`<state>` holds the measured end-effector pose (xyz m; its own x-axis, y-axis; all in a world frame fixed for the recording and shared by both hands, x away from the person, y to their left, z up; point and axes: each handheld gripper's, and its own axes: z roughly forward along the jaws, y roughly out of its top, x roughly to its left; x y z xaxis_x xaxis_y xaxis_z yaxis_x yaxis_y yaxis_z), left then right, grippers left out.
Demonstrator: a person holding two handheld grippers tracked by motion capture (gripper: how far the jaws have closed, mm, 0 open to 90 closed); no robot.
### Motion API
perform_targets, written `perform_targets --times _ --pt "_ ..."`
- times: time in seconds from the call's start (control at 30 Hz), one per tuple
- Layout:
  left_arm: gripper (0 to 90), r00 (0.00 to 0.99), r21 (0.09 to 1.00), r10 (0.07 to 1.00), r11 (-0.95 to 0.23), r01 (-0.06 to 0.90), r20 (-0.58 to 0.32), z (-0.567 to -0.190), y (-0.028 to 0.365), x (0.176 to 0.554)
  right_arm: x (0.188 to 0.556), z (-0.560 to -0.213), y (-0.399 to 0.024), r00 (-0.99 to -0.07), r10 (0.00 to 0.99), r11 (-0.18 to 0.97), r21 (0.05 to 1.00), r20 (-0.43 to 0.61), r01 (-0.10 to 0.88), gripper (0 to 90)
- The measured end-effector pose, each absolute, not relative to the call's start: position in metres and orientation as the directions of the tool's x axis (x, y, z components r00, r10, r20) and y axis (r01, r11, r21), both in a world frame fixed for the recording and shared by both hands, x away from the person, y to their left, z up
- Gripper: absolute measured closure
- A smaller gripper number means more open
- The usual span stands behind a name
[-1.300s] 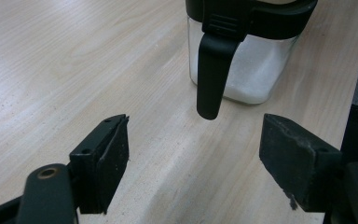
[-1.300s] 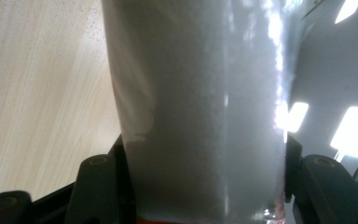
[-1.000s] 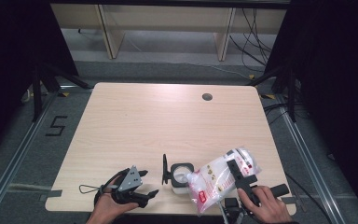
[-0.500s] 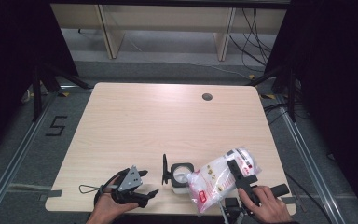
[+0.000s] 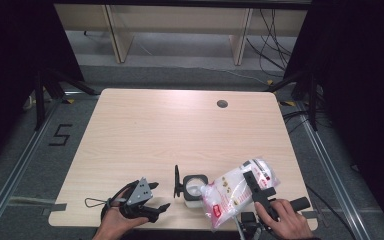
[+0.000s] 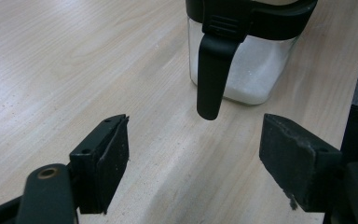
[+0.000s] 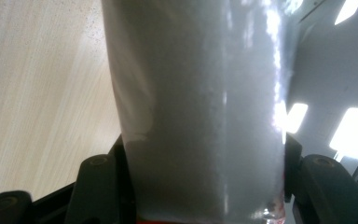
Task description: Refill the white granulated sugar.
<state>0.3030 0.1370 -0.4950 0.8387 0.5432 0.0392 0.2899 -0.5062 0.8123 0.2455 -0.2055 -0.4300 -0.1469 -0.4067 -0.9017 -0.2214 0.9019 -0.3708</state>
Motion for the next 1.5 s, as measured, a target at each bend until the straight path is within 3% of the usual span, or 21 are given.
perform_targets --times 1.5 --pt "23.7 0.831 0.815 0.554 -0.501 0.291 0.044 -0.4953 0.1361 0.3025 0.2437 -0.4296 -0.2044 -0.141 -0.411 0.901 -0.379 -0.900 -0.209 46.3"
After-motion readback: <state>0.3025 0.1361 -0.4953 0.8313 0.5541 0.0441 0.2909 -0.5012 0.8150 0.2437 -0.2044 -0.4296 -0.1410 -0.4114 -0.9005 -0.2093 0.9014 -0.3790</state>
